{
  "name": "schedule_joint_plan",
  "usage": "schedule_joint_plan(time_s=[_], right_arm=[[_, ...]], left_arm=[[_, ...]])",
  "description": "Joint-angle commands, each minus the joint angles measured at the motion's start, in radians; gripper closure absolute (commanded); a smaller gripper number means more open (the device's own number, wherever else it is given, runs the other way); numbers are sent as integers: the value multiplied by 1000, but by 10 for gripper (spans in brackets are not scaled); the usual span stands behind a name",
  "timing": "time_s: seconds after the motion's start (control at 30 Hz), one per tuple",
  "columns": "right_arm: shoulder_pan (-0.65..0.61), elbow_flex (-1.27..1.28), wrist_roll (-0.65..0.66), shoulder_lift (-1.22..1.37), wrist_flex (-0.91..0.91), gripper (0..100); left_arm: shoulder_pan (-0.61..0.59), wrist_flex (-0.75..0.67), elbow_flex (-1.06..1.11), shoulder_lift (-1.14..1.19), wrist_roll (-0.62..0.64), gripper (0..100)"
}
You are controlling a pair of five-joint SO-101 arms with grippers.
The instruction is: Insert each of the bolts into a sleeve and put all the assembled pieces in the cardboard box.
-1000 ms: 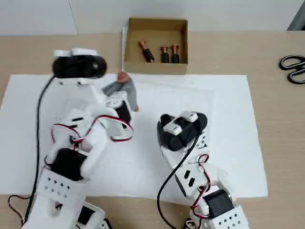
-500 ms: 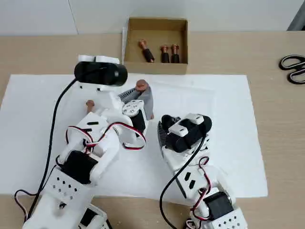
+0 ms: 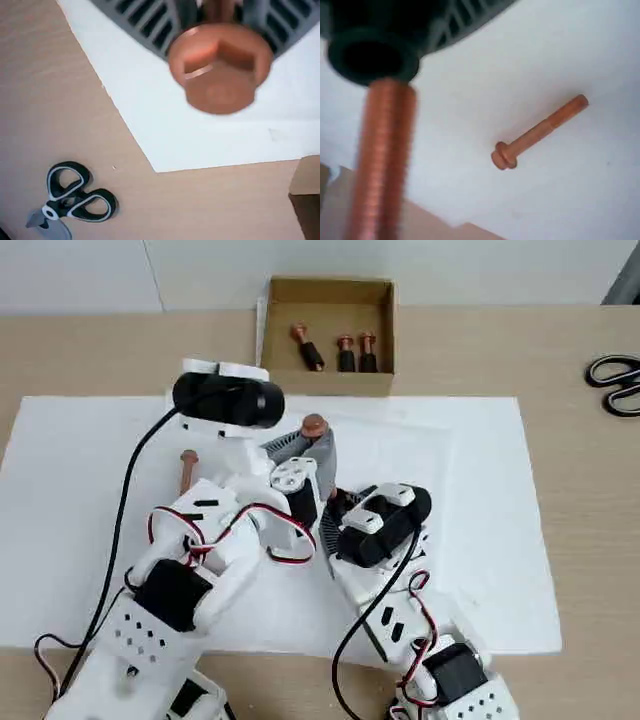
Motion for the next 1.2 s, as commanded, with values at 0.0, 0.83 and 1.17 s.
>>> schedule_joint_plan(time_s=[0.0,0.83,1.17], right_arm=[[-5,-8,-6,-18,-2,995],[-7,-14,-8,-19,-1,995],[-4,-12,-8,-19,-1,995]], left_arm=[[3,-31,-5,-28,6,994],[3,-38,97,-28,3,994],[66,54,104,-28,-101,994]])
